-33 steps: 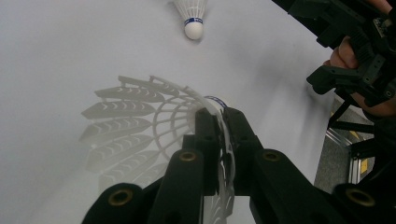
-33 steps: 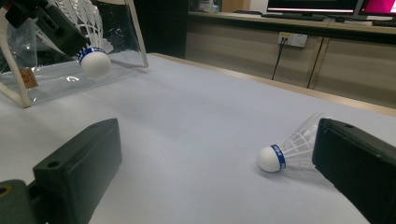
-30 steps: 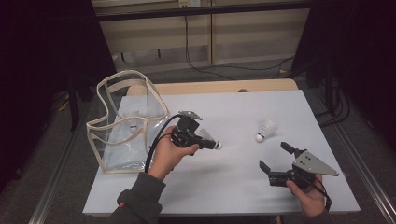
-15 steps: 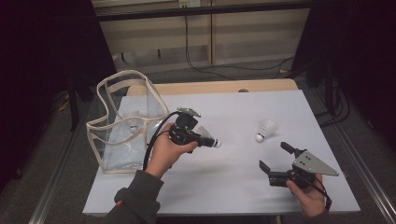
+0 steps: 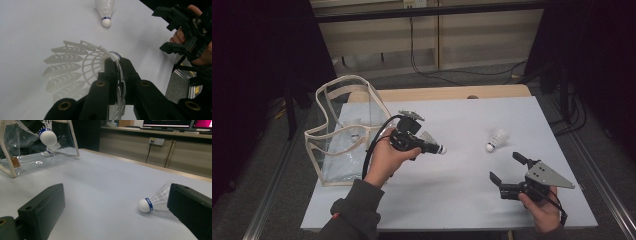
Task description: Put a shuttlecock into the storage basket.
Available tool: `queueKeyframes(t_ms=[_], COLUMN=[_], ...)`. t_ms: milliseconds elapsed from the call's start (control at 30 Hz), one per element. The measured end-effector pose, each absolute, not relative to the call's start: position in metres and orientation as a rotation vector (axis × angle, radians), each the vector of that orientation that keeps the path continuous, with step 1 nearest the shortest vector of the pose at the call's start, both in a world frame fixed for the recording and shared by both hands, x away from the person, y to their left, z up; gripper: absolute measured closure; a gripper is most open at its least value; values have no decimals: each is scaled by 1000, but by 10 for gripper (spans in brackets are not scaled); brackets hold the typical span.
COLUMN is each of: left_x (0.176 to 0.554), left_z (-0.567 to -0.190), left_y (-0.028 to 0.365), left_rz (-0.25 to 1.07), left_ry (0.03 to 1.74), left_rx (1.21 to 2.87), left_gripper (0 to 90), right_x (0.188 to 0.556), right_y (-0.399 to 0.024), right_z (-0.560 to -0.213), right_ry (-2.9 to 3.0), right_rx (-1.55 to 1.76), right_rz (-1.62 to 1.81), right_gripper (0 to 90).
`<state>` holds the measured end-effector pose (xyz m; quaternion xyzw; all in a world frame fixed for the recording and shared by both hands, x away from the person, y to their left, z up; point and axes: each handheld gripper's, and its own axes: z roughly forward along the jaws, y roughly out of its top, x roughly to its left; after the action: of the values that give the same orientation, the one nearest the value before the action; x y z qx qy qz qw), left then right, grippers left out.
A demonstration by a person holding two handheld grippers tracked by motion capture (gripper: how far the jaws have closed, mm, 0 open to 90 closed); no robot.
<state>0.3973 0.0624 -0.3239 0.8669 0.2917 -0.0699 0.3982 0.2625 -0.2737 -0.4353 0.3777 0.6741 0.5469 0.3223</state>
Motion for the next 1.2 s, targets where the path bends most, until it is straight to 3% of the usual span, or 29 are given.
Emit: queueKeyframes(t_ms=[1200], left_x=[400], left_z=[-298], left_y=[71], left_rz=[-132], left_ry=[757], left_rx=[2199], left_gripper=[857], right_x=[264], right_y=[-279], right_z=[-437], right_ry=[1759], right_rx=[1021], right_rz=[1451], right_gripper=[13])
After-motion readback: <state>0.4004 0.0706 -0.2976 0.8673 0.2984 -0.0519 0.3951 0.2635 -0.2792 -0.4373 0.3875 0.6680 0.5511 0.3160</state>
